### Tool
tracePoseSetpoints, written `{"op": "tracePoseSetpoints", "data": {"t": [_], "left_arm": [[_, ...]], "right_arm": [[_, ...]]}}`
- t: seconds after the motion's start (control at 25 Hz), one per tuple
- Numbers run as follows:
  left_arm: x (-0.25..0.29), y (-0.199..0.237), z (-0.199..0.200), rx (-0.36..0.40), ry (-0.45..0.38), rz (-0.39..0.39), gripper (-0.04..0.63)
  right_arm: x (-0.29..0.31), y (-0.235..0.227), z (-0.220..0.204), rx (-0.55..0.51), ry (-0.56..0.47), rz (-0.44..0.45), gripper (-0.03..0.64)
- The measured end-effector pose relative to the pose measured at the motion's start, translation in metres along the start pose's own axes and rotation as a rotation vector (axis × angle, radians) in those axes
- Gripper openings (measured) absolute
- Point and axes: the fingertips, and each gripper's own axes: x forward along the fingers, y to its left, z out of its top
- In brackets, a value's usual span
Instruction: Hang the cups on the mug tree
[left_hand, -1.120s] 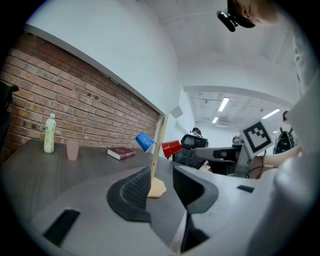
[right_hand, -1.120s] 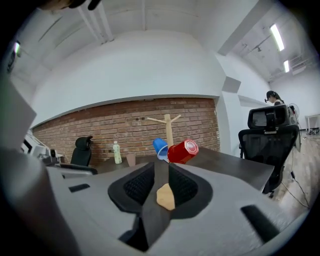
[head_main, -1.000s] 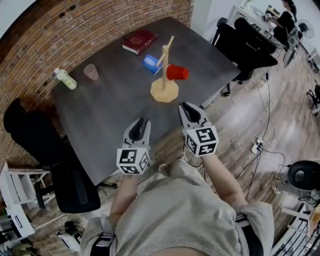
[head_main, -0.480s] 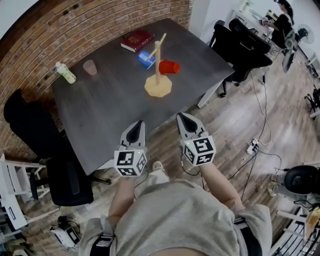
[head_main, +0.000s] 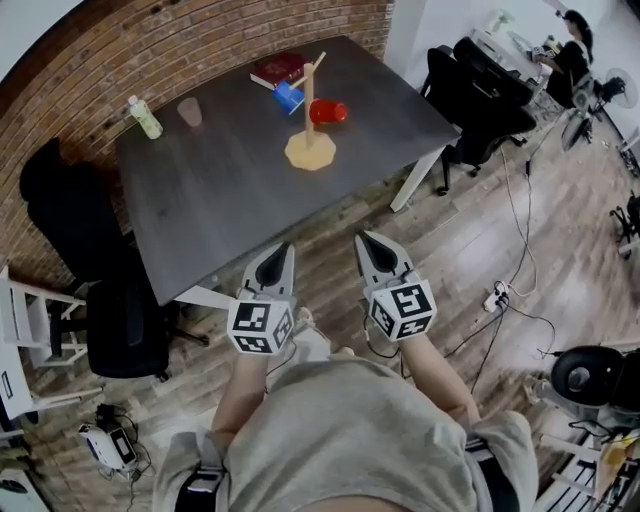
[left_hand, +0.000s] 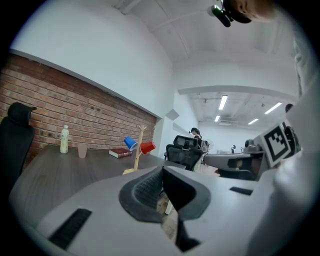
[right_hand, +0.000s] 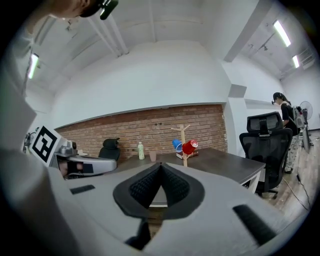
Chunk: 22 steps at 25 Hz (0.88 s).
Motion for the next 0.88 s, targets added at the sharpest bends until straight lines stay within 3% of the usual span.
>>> {"op": "tracePoseSetpoints", "data": {"t": [0.4, 0.88], "left_arm": [[-0.044, -0.054, -0.011, -0.001, -0.02, 0.024, 0.01], [-0.056, -0.08, -0.014, 0.016, -0.033, 0.01, 0.011]], "right_arm": [[-0.063, 0.018, -0.004, -0.006, -0.022, 0.067, -0.001], [-0.089, 0.025, -0.014, 0.005, -0.014, 0.078, -0.002]]}}
